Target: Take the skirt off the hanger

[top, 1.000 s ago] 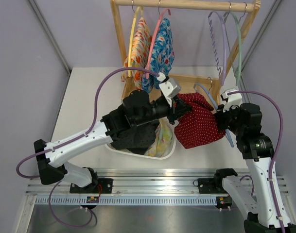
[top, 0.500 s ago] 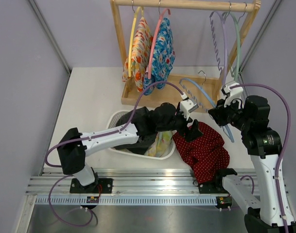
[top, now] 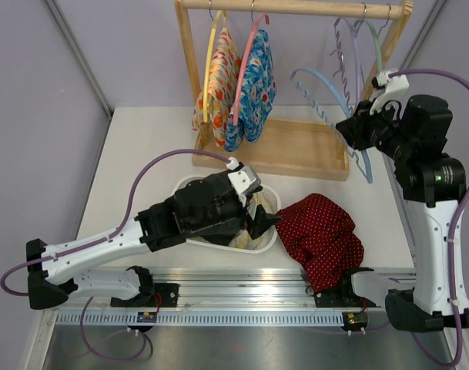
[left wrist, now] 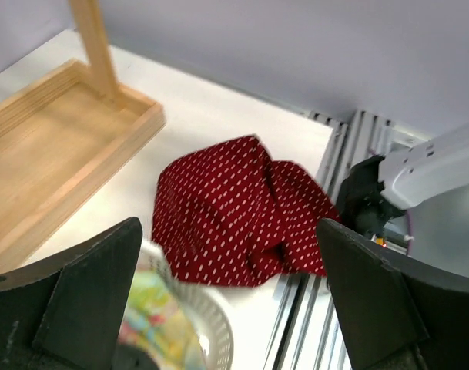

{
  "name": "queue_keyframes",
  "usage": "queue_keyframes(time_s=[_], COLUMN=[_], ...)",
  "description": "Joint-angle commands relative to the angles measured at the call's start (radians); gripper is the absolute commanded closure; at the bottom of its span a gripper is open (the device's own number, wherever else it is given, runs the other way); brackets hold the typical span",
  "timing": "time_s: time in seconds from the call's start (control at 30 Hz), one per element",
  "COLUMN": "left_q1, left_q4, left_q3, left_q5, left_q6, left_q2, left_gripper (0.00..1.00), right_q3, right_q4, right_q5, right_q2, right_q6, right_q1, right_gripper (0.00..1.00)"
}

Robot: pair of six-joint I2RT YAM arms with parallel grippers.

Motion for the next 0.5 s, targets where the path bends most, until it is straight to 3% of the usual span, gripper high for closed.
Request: queue_keyframes(time_s=[0.0, 0.3, 0.47], left_q1=[-0.016, -0.024, -0.024], left_q4=[-0.119, -0.136, -0.143], left_q3=[-0.105, -0.308, -0.362], left_q5=[-0.159, -0.244, -0.259], left_q6=[0.008, -0.093, -0.131], left_q2=[-0.098, -0.308, -0.372], left_gripper=[0.01, 0.01, 0.01], right_q3=[0.16, 0.494, 0.599], right_q4=[0.101, 0.133, 0.13], right_q5=[0.073, 0.18, 0.206], right_q2=[0.094, 0.353, 0.456], right_q6=[0.113, 0.177, 0.188], right_q1=[-0.003, -0.002, -0.002], right_gripper=[1.0, 1.0, 1.0])
